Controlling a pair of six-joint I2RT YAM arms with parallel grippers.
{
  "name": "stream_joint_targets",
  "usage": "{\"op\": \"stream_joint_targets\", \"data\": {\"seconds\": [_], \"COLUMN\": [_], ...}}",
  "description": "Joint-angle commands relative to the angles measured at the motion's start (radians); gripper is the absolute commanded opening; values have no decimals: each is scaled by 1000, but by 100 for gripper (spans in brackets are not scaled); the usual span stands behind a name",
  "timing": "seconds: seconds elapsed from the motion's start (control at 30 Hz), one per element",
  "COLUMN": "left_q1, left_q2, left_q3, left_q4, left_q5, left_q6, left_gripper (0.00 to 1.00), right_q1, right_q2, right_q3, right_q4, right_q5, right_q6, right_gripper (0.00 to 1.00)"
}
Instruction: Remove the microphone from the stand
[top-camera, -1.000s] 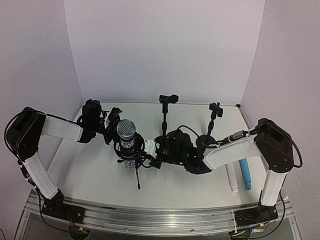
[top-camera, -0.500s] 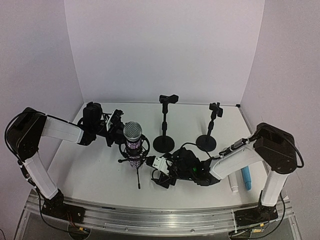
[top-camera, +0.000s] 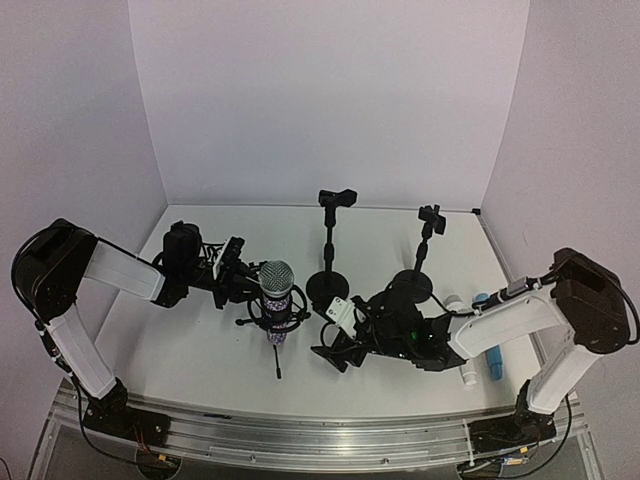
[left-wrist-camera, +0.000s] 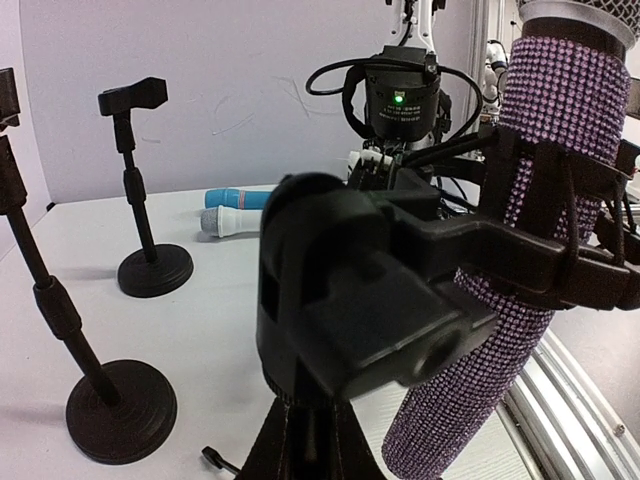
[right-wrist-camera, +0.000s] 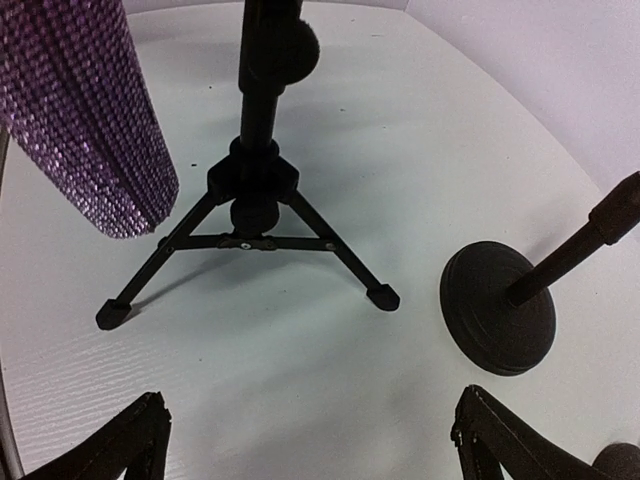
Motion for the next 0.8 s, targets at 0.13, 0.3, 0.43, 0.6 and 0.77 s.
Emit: {"op": "stream_joint_targets", "data": {"seconds": [0.13, 0.3, 0.43, 0.6, 0.77], "left_q1": [-3, -3, -3, -3, -3], "left_q2": [35, 27, 26, 22, 17], "left_q3": [-26, -38, -41, -45, -57], "left_q4": [-137, -94, -59, -44, -43], "left_q5": [-91, -126, -169, -184, -197], "left_q6": [-35, -87, -117, -126, -138], "left_gripper": [5, 4, 3, 3, 3], "right_q1": [5, 7, 41, 76, 77], "right_q2": [-238, -427, -416, -300, -200], "right_q3": [35, 159, 283, 339, 354], "right_q4": [-223, -443, -480, -347, -227], "right_q5": [-4, -41, -67, -72, -68], "right_q6": [143, 255, 252, 168, 139], "right_gripper": [97, 97, 97, 98, 98]}}
